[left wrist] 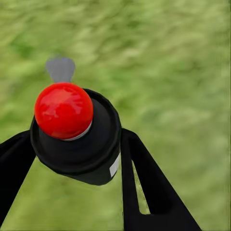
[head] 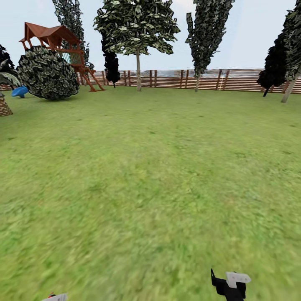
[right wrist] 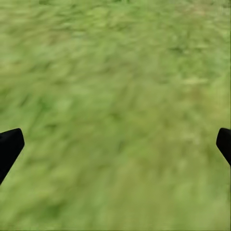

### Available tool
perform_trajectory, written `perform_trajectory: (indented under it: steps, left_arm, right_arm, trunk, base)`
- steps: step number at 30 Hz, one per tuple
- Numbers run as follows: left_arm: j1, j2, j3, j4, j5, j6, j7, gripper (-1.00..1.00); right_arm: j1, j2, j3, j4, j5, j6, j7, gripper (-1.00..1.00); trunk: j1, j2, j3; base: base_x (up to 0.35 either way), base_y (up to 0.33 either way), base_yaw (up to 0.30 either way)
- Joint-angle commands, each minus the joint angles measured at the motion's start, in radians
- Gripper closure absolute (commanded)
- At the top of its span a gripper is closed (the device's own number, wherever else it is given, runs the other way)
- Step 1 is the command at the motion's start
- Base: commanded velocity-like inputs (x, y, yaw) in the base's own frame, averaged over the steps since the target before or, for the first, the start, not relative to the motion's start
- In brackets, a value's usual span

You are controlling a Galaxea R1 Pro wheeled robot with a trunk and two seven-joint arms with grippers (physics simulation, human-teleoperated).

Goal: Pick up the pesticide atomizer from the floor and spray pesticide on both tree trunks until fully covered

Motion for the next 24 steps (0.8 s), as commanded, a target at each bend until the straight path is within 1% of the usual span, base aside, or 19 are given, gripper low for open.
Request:
perform_trajectory:
  steps: [1, 20, 24]
  left_arm:
    - [0.000, 0.000, 0.000, 0.000, 0.000, 0.001, 0.001, 1.00]
    - [0.000, 0.001, 0.000, 0.000, 0.000, 0.001, 0.008, 1.00]
    - [0.000, 0.001, 0.000, 0.000, 0.000, 0.001, 0.008, 1.00]
  right_arm:
    - [0.000, 0.000, 0.000, 0.000, 0.000, 0.000, 0.000, -1.00]
    - [0.000, 0.000, 0.000, 0.000, 0.000, 0.001, 0.000, -1.00]
    - [0.000, 0.000, 0.000, 0.000, 0.000, 0.001, 0.000, -1.00]
  trunk:
    - [0.000, 0.000, 0.000]
    - [0.000, 0.000, 0.000]
    - [0.000, 0.000, 0.000]
  base:
    - [0.337, 0.003, 0.000]
    - [0.337, 0.077, 0.000]
    - [0.338, 0.027, 0.000]
